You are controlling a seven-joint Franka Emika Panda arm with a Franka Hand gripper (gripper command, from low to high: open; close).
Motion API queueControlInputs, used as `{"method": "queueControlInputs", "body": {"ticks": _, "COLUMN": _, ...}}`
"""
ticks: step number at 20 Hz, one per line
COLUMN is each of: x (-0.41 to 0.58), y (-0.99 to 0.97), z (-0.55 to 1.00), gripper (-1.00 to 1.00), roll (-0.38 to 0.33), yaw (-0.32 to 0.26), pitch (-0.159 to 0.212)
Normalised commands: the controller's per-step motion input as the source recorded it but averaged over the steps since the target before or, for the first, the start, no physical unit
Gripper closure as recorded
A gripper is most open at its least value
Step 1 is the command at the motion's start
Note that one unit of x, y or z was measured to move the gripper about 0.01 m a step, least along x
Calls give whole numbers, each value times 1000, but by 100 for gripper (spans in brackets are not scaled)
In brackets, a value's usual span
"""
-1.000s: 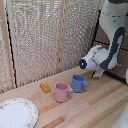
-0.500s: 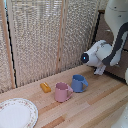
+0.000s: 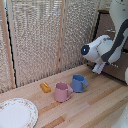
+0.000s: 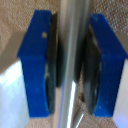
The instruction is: Please adjust your gripper to match the height of the lower drawer handle. Progress your gripper onward until it happens to touch the drawer handle. Now, firmly take hold of it with your gripper, then steadily retract it to swing the drawer wide open.
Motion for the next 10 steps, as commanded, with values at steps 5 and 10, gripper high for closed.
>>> {"method": "queueControlInputs", "body": {"ticks": 5, "x": 86, "y": 1000, "z": -381, "gripper": 100, "roll": 0, "yaw": 4, "pitch": 28}}
{"method": "queueControlInputs", "body": {"ticks": 10, "x": 188, "y": 953, "z": -166, "gripper": 100, "roll": 29, "yaw": 0, "pitch": 45}}
